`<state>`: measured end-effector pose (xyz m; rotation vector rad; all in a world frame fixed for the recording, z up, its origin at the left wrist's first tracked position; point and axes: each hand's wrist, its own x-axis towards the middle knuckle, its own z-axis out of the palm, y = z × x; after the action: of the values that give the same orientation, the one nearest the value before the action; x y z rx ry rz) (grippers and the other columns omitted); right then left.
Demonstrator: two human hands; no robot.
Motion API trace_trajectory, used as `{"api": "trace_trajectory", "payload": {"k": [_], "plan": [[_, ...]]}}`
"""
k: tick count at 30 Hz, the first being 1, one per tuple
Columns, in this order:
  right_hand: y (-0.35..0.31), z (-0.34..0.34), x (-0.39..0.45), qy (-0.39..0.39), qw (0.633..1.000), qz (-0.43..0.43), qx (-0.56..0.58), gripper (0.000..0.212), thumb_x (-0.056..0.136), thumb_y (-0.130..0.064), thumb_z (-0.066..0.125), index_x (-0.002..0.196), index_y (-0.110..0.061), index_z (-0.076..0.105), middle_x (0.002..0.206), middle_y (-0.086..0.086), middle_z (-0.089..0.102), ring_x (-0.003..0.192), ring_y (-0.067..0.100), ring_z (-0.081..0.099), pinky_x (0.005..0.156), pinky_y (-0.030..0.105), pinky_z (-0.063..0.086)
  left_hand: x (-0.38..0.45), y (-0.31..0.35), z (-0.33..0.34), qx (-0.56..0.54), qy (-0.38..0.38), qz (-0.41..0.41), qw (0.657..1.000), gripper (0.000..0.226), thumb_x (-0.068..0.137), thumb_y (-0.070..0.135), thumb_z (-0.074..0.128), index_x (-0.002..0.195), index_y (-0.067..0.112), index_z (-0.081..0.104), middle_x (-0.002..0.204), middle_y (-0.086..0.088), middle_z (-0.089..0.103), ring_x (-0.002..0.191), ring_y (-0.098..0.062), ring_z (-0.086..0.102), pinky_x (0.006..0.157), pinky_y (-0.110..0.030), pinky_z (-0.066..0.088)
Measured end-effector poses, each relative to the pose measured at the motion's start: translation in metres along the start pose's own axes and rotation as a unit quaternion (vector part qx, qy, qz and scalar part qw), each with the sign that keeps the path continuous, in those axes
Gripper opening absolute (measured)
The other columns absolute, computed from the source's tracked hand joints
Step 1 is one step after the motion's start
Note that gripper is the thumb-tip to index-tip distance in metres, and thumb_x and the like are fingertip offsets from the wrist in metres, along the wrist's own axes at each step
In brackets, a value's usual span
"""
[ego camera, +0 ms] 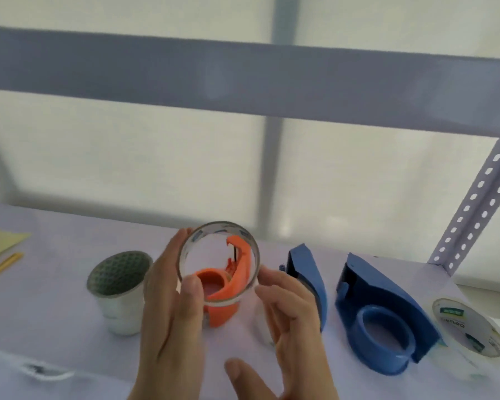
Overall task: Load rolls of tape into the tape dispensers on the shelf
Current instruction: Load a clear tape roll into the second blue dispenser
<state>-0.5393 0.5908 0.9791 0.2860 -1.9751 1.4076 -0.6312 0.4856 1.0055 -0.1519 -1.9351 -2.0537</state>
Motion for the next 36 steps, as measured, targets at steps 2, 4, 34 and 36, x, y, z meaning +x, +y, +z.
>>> {"api": "trace_trajectory", "payload": {"k": [2,4,34,36], "plan": [[0.004,0.025,0.012,-0.051,0.997,0.004,0.053,0.071,0.069,-0.01,0.078,0.12,-0.048,0.046,0.142,-0.02,0.039,0.135,0.015,0.04,0.106,0.034,0.038,0.021,0.0,-0.018,0.019,0.014,-0.006,1.0,0.061,0.063,0.016,0.025,0.116,0.034,0.049,0.12,0.003,0.048,0.122,-0.025,0.046,0.103,-0.031,0.033],[0.006,0.048,0.022,-0.092,0.991,0.01,0.092,0.075,0.068,0.006,0.073,0.124,-0.035,0.045,0.15,-0.016,0.033,0.141,0.015,0.032,0.109,0.034,0.034,0.032,0.001,-0.037,0.041,0.038,-0.025,0.998,0.062,0.073,0.019,0.029,0.134,0.021,0.041,0.127,0.0,0.043,0.13,-0.026,0.04,0.094,-0.026,0.033],[0.034,0.123,0.025,-0.152,0.975,0.122,0.103,0.057,0.075,-0.014,0.066,0.125,-0.017,0.036,0.152,-0.011,0.025,0.142,0.008,0.026,0.115,0.035,0.026,0.048,-0.041,-0.094,0.07,-0.051,-0.088,0.992,0.11,0.049,0.095,0.027,0.143,0.038,0.021,0.151,0.004,0.032,0.134,-0.017,0.035,0.107,-0.035,0.031],[0.031,0.12,0.025,-0.161,0.972,0.14,0.099,0.06,0.075,-0.018,0.066,0.127,-0.021,0.035,0.152,-0.015,0.022,0.142,0.003,0.024,0.116,0.035,0.026,0.047,-0.041,-0.094,0.067,-0.042,-0.087,0.993,0.103,0.055,0.089,0.026,0.143,0.036,0.021,0.151,0.003,0.033,0.134,-0.017,0.034,0.106,-0.035,0.03]]}}
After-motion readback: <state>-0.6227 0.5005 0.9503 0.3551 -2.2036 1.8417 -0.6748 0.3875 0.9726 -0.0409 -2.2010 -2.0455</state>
